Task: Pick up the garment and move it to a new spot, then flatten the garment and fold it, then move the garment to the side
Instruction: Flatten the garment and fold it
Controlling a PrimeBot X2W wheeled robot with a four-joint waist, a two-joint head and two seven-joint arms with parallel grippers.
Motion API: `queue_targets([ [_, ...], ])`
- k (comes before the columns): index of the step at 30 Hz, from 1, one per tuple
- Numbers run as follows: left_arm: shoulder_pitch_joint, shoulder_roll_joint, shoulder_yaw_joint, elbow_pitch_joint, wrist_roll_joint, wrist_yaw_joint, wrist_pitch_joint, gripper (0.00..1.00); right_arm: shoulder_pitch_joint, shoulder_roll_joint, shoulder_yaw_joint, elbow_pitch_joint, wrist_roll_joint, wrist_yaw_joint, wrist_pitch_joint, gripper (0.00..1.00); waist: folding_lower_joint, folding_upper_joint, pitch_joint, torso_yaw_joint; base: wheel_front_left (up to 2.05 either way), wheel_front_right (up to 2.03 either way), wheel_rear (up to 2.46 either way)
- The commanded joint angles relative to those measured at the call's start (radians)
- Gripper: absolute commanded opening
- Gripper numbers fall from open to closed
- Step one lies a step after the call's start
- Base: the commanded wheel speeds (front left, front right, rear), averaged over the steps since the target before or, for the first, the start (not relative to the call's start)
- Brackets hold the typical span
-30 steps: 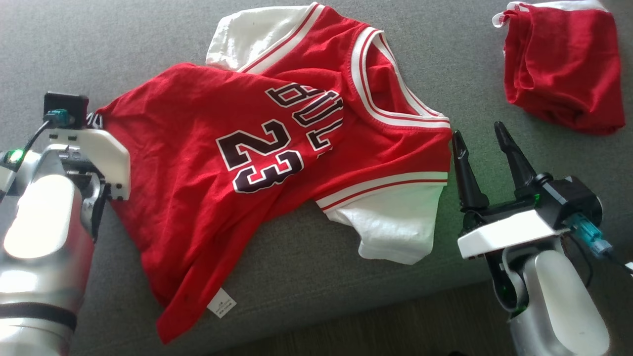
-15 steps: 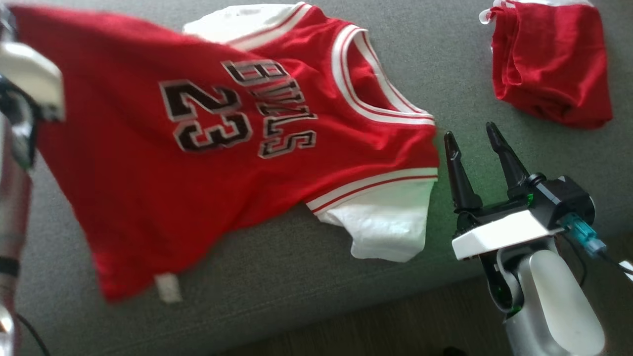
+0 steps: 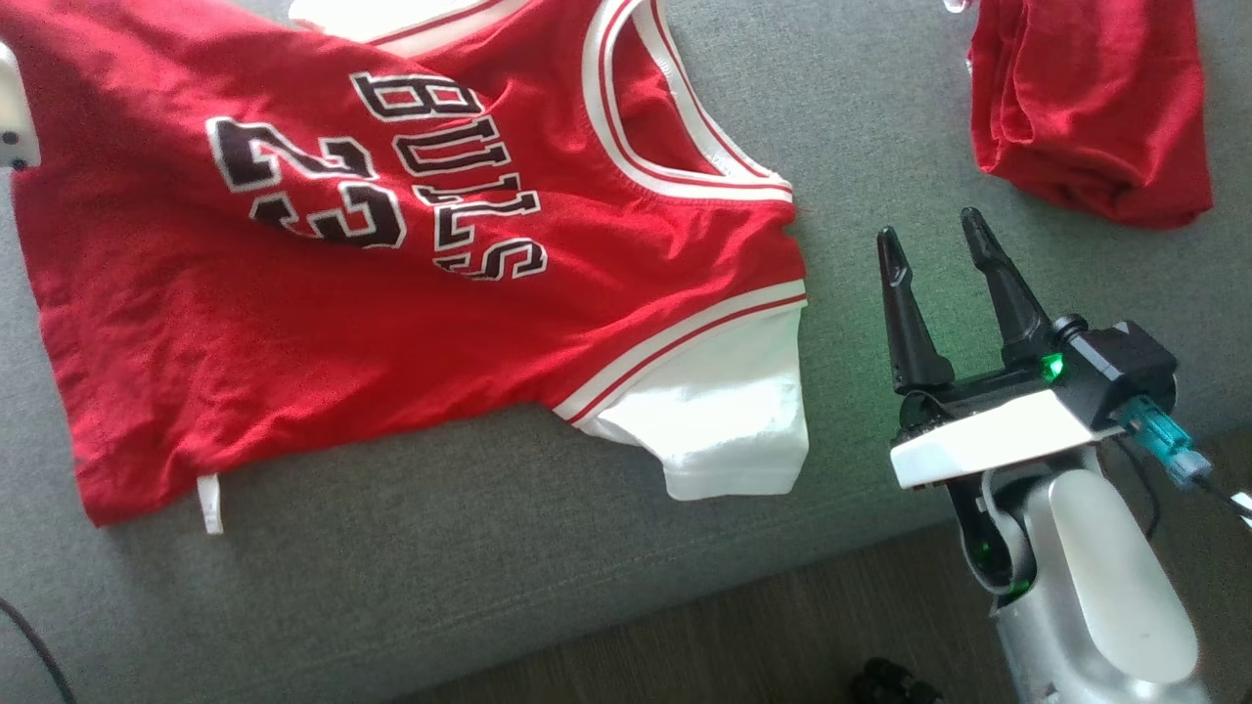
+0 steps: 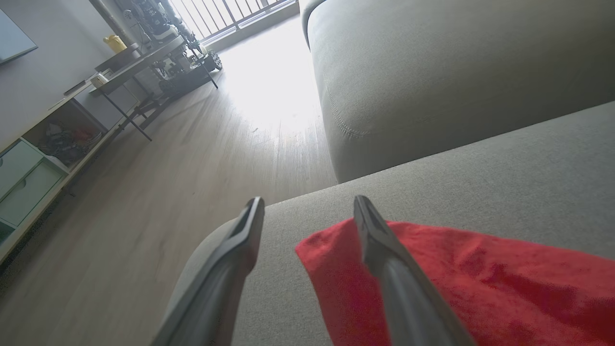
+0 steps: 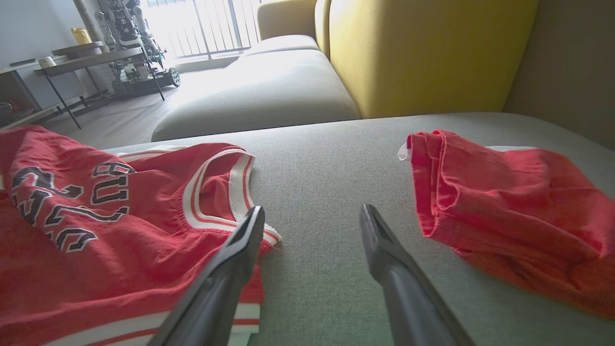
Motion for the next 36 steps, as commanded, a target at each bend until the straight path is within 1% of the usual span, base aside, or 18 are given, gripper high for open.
queue_targets([
  [1, -0.058, 0.051, 0.025, -0.018, 0.002, -0.004, -0.013, 1.0, -0.019, 0.0, 0.025, -0.033, 0.009, 0.0, -0.009, 1.0, -0.0001, 0.0, -0.005, 0.005, 0.0, 0.0, 0.0],
  [3, -0.061, 0.05, 0.02, -0.012, 0.004, -0.009, -0.022, 1.0, -0.019, 0.0, 0.023, -0.032, 0.008, 0.0, -0.009, 1.0, -0.0001, 0.0, -0.01, 0.01, 0.0, 0.0, 0.0],
  [8, -0.055, 0.037, 0.011, -0.015, -0.004, -0.016, -0.09, 1.0, -0.012, 0.0, 0.011, -0.027, -0.003, 0.0, -0.009, 1.0, -0.0001, 0.0, -0.05, 0.043, 0.0, 0.0, 0.0],
  [14, 0.036, 0.003, 0.031, -0.091, -0.057, -0.025, -0.165, 1.0, 0.009, 0.0, -0.015, -0.02, -0.031, 0.0, -0.009, 1.0, -0.0001, 0.0, -0.124, 0.103, 0.0, 0.0, 0.0],
  [18, 0.157, -0.03, 0.046, -0.205, -0.1, -0.029, -0.19, 1.0, 0.038, 0.0, -0.037, -0.017, -0.049, 0.0, -0.009, 1.0, -0.0001, 0.0, -0.181, 0.155, 0.0, 0.0, 0.0],
  [21, 0.272, -0.06, 0.051, -0.317, -0.134, -0.04, -0.197, 1.0, 0.062, 0.0, -0.054, -0.015, -0.065, 0.0, -0.009, 1.0, -0.0001, 0.0, -0.22, 0.197, 0.0, 0.0, 0.0],
  [25, 0.438, -0.085, 0.062, -0.469, -0.175, -0.04, -0.2, 1.0, 0.082, 0.0, -0.065, -0.02, -0.079, 0.0, -0.004, 1.0, -0.0001, 0.0, -0.259, 0.237, 0.0, 0.0, 0.0],
  [30, 0.644, -0.129, 0.064, -0.627, -0.212, -0.012, -0.202, 1.0, 0.107, 0.0, -0.067, -0.032, -0.088, 0.0, 0.01, 1.0, -0.0001, 0.0, -0.296, 0.27, 0.0, 0.0, 0.0],
  [36, 0.814, -0.18, 0.06, -0.715, -0.234, 0.023, -0.202, 1.0, 0.132, 0.0, -0.062, -0.045, -0.082, 0.0, 0.02, 1.0, -0.0001, 0.0, -0.315, 0.281, 0.0, 0.0, 0.0],
])
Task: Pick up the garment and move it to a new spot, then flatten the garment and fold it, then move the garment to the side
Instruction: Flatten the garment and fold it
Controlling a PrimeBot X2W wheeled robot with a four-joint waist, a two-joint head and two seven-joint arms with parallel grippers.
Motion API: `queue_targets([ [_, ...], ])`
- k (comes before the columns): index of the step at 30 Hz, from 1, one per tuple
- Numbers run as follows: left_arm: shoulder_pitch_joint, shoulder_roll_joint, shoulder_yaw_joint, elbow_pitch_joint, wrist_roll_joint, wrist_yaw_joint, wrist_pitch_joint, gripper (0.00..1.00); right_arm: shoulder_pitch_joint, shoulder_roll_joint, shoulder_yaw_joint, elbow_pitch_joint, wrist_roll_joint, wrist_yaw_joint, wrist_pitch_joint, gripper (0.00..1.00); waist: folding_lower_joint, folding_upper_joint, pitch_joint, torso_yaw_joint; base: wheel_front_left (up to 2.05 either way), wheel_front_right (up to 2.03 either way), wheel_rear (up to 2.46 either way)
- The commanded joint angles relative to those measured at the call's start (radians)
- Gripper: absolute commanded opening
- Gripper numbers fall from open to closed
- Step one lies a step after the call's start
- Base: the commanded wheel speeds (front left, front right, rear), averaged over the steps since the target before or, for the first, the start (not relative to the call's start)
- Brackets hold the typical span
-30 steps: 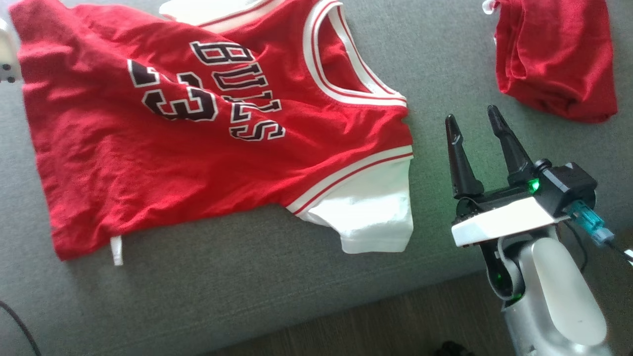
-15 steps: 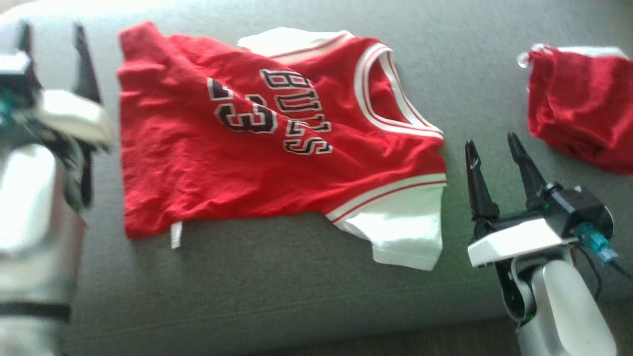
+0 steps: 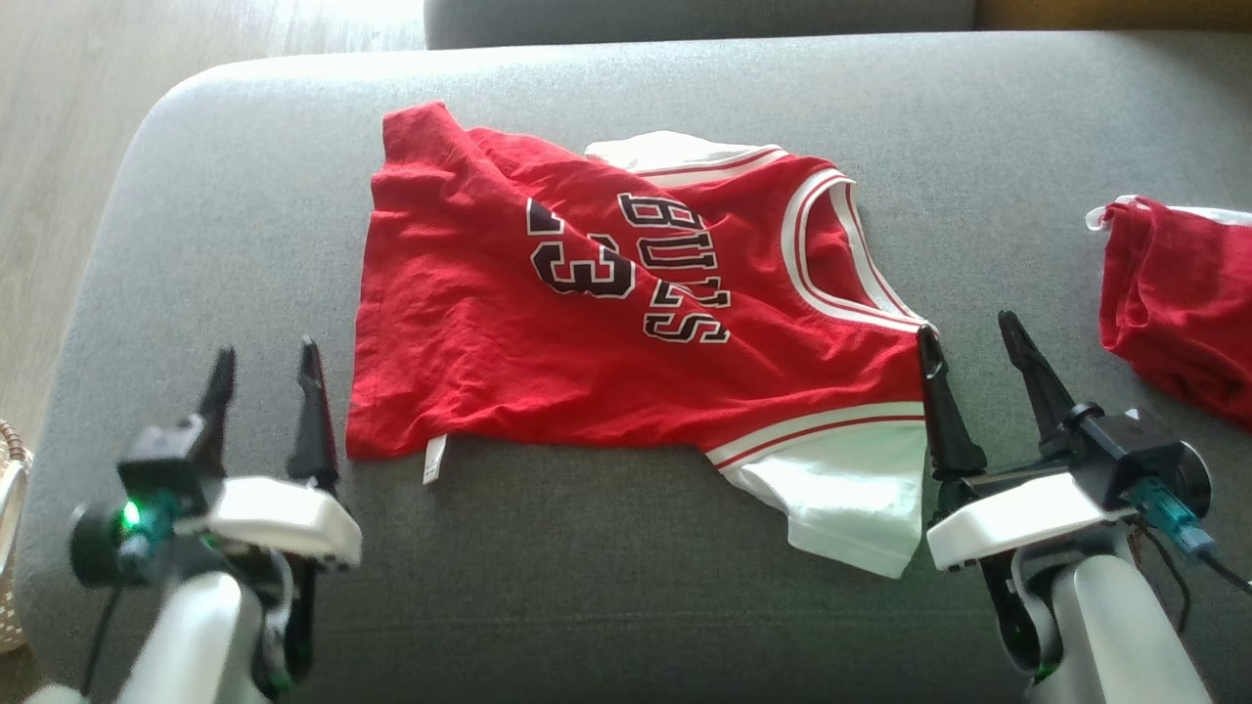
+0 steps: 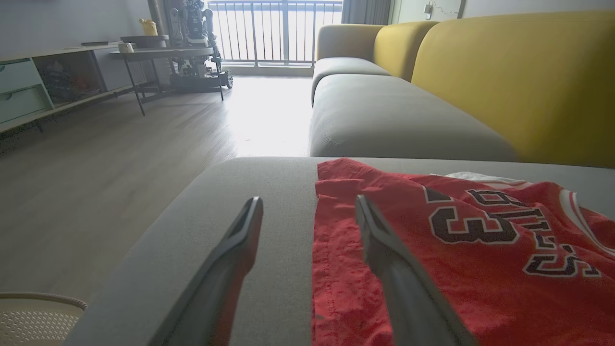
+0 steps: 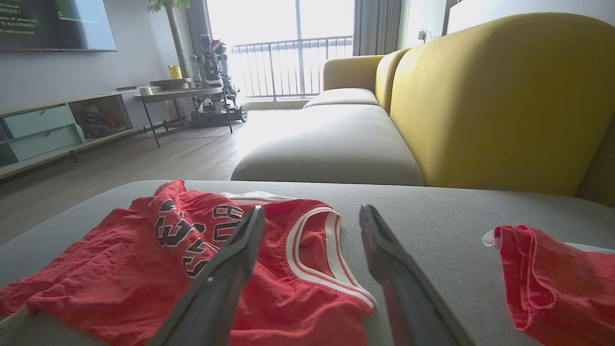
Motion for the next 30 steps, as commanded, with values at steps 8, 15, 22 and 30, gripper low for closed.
queue_targets([
  [8, 0.061, -0.049, 0.05, -0.078, 0.0, 0.009, -0.012, 1.0, -0.002, 0.001, 0.039, -0.029, 0.021, 0.0, 0.0, 1.0, 0.0001, -0.0001, -0.009, -0.012, 0.0, 0.0, 0.0],
  [15, 0.062, -0.058, 0.053, -0.051, 0.027, -0.012, -0.012, 1.0, -0.004, 0.001, 0.048, -0.024, 0.022, 0.0, -0.003, 1.0, 0.0001, -0.0001, -0.004, -0.024, 0.0, 0.0, 0.0],
  [22, 0.036, -0.058, 0.014, 0.098, 0.035, -0.034, 0.037, 1.0, -0.023, 0.001, 0.051, -0.029, 0.024, 0.0, -0.005, 1.0, 0.0001, -0.0001, 0.04, -0.055, 0.0, 0.0, 0.0],
  [30, -0.04, -0.051, 0.026, 0.251, 0.029, -0.003, 0.081, 1.0, -0.047, 0.001, 0.048, -0.024, 0.027, 0.0, -0.013, 1.0, 0.0001, -0.0001, 0.103, -0.093, 0.0, 0.0, 0.0],
])
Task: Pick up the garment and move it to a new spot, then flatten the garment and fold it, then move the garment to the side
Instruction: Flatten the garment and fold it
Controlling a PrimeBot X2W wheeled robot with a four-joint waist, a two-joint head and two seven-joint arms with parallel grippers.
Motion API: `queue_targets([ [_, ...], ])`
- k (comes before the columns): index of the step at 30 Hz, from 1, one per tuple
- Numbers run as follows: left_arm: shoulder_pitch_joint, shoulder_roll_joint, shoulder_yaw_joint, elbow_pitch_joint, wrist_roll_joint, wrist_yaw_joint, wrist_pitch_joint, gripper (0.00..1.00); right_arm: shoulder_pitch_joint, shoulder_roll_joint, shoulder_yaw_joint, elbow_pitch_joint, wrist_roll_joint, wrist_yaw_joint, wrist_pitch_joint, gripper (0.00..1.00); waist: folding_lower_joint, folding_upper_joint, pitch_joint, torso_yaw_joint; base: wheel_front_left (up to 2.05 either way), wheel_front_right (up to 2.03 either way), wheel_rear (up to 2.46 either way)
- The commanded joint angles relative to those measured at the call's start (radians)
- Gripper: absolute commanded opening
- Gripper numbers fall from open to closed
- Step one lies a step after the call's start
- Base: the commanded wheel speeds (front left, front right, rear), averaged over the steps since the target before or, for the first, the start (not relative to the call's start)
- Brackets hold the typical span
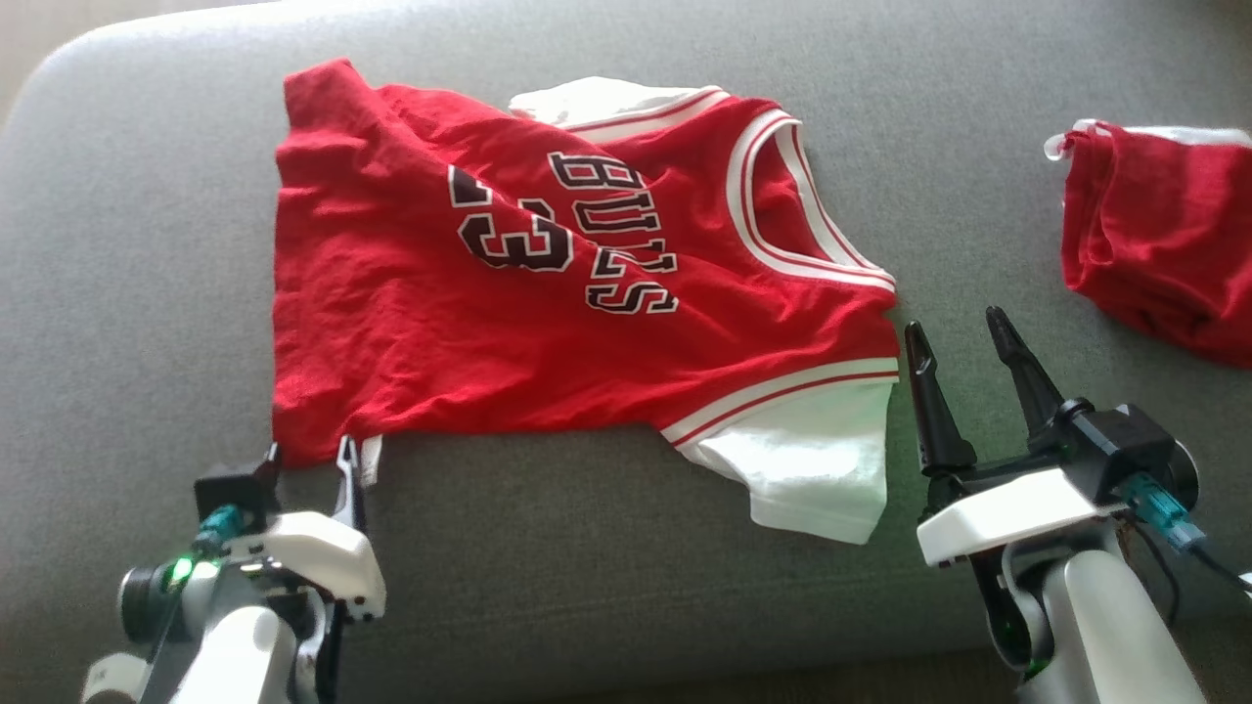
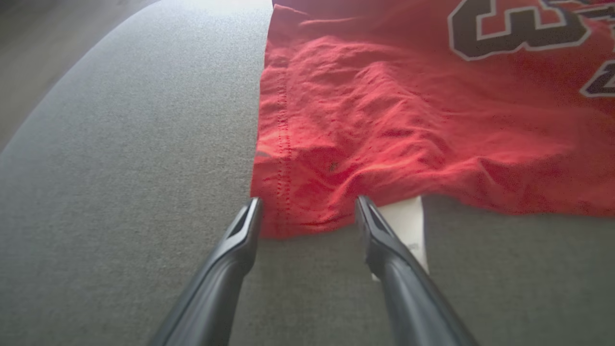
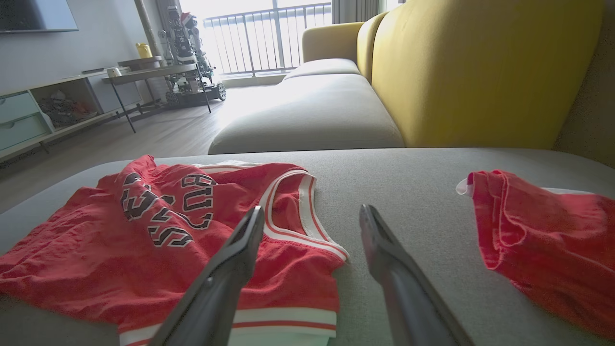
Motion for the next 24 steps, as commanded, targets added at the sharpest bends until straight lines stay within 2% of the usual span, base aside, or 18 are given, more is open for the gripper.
queue_targets([
  [1, -0.037, 0.019, 0.048, -0.011, -0.004, 0.014, 0.001, 1.0, -0.042, 0.0, 0.024, -0.029, 0.009, 0.0, -0.01, 1.0, 0.0, -0.0001, 0.01, -0.009, 0.0, 0.0, 0.0],
  [7, -0.069, 0.02, 0.06, 0.05, -0.001, 0.059, 0.009, 1.0, -0.055, 0.0, 0.023, -0.019, 0.013, 0.0, -0.015, 1.0, 0.0, -0.0001, 0.023, -0.022, 0.0, 0.0, 0.0],
  [16, -0.087, 0.021, 0.053, 0.123, -0.012, 0.062, 0.044, 1.0, -0.06, 0.0, 0.019, -0.001, 0.014, 0.0, -0.02, 1.0, 0.0, -0.0001, 0.02, -0.024, 0.0, 0.0, 0.0],
  [17, -0.087, 0.02, 0.049, 0.128, -0.014, 0.057, 0.049, 0.47, -0.06, 0.0, 0.019, 0.001, 0.014, 0.0, -0.02, 1.0, 0.0, -0.0001, 0.018, -0.023, 0.0, 0.0, 0.0],
  [18, -0.088, 0.019, 0.045, 0.132, -0.016, 0.05, 0.053, 0.0, -0.06, 0.0, 0.019, 0.002, 0.013, 0.0, -0.02, 1.0, 0.0, -0.0001, 0.016, -0.023, 0.0, 0.0, 0.0],
  [24, -0.072, 0.019, 0.041, 0.113, -0.028, 0.034, 0.024, 0.0, -0.039, 0.0, 0.015, 0.031, 0.007, 0.0, -0.021, 1.0, 0.0, -0.0001, -0.019, -0.018, 0.0, 0.0, 0.0],
])
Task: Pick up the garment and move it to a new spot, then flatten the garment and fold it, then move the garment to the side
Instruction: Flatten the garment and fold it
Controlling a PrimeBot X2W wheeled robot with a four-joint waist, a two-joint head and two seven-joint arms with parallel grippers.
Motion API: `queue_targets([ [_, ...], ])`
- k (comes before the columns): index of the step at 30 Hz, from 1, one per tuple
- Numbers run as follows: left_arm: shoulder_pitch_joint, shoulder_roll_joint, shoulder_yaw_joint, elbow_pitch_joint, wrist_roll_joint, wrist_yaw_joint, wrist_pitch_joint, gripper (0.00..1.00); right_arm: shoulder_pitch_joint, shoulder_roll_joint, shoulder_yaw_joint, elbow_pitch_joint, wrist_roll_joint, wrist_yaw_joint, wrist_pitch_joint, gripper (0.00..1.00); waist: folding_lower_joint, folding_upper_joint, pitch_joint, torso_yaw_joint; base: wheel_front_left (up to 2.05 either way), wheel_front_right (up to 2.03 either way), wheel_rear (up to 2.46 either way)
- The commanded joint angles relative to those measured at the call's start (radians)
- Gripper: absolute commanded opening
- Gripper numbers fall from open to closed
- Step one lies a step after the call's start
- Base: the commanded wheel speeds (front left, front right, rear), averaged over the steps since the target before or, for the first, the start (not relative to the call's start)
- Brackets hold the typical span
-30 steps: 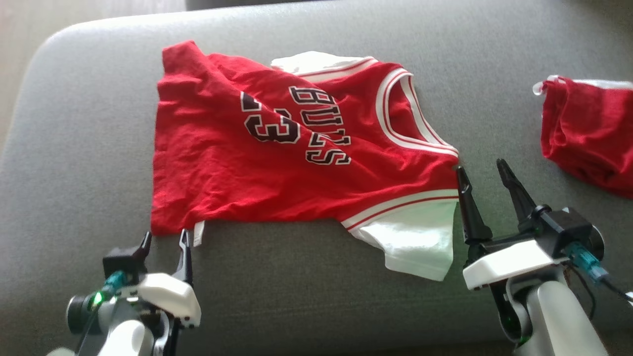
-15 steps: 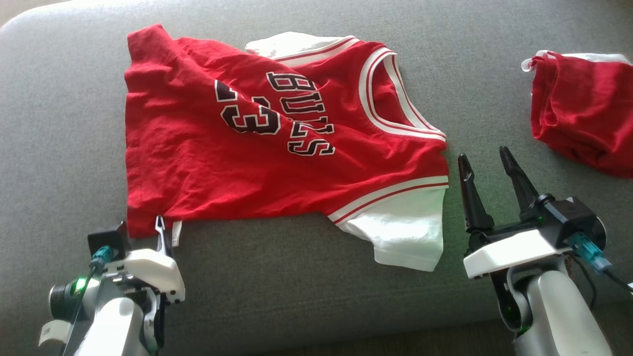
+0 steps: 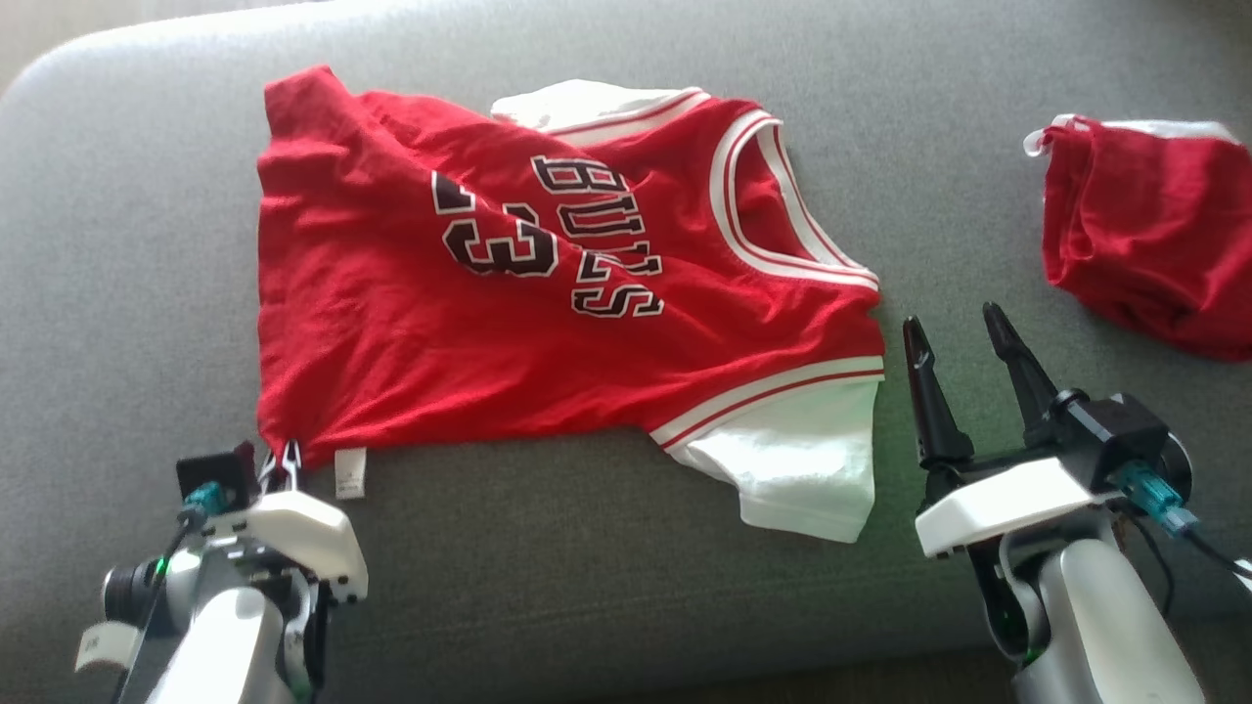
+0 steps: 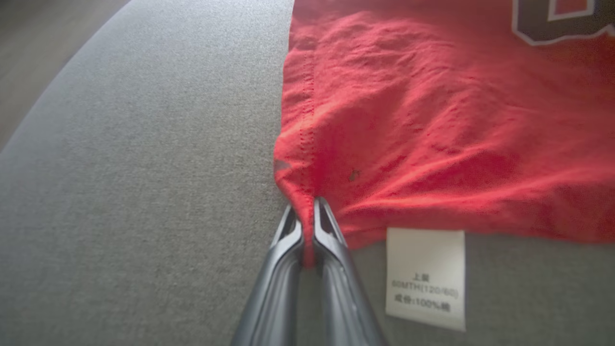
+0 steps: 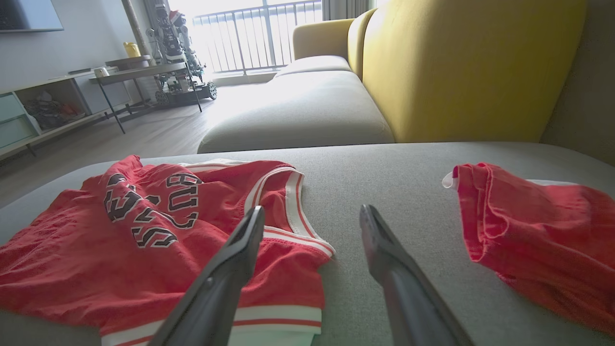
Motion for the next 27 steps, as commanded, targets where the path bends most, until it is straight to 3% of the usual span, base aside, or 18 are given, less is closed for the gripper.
queue_targets([
  [1, 0.011, 0.021, 0.029, -0.022, -0.008, -0.001, -0.018, 0.0, 0.002, 0.001, 0.017, -0.018, 0.001, 0.0, -0.011, 1.0, 0.0, 0.0, -0.022, 0.004, 0.0, 0.0, 0.0],
  [13, 0.081, 0.049, 0.014, -0.22, 0.01, 0.013, -0.065, 0.0, 0.068, 0.001, 0.03, 0.058, 0.087, 0.0, 0.022, 1.0, 0.0, 0.0, -0.074, 0.002, 0.0, 0.0, 0.0],
  [27, 0.137, 0.074, -0.002, -0.4, 0.032, 0.059, -0.04, 0.0, 0.089, 0.001, 0.125, 0.233, 0.353, 0.0, 0.122, 1.0, 0.0, 0.0, -0.088, -0.003, 0.0, 0.0, 0.0],
])
